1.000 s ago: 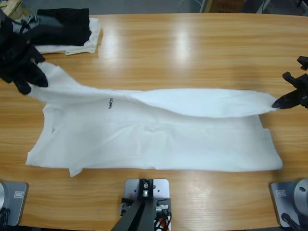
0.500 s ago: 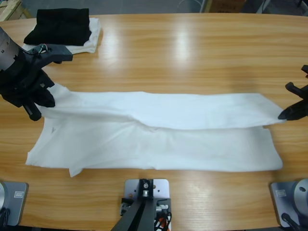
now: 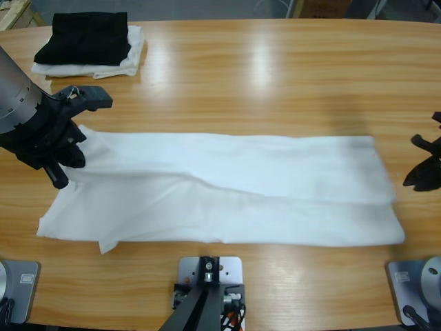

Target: Fold clothes

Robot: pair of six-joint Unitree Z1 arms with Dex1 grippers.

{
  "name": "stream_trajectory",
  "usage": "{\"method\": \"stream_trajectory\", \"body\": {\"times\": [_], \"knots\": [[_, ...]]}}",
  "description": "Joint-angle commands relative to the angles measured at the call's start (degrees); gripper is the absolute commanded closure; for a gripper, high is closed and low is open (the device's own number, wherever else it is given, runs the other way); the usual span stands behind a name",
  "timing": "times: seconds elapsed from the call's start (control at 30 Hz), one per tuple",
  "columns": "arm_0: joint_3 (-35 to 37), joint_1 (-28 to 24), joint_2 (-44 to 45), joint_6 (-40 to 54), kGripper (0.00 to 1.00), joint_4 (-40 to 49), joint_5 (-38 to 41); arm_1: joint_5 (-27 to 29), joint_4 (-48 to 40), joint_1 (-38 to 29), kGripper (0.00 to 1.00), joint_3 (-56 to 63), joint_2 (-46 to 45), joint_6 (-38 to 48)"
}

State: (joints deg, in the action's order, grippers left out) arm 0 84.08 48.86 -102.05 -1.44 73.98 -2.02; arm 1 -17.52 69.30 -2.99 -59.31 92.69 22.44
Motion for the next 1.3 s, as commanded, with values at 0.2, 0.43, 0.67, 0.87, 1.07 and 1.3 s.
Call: {"method": "stream_trajectory", "body": {"times": [0.2,0.43,0.67,0.87,1.07,1.3], "knots": [[-2.2,1.0,-1.1,-0.4,1.000,-1.2,0.8,2.8,1.3,-1.0,0.000,-1.3,0.3,0.3],[-3.2,2.4,-1.5,-0.7,1.000,-1.1,1.8,2.2,0.9,-1.8,0.000,-1.2,0.5,-0.9],[-8.1,6.1,-1.8,-3.6,1.000,-3.0,4.0,2.2,0.6,-1.9,0.000,-1.0,0.3,-0.9],[-7.5,6.2,2.2,-7.8,0.260,-2.8,1.7,1.9,0.0,-2.1,0.000,-0.6,0.5,-1.1],[-4.0,4.0,8.7,-7.3,0.004,-3.1,1.8,1.7,-0.3,-2.6,0.000,-0.3,0.2,-1.3],[-7.1,-6.3,-6.6,-2.7,0.276,-15.4,17.3,1.5,-0.7,-2.7,0.000,-0.1,-0.2,-1.4]]}}
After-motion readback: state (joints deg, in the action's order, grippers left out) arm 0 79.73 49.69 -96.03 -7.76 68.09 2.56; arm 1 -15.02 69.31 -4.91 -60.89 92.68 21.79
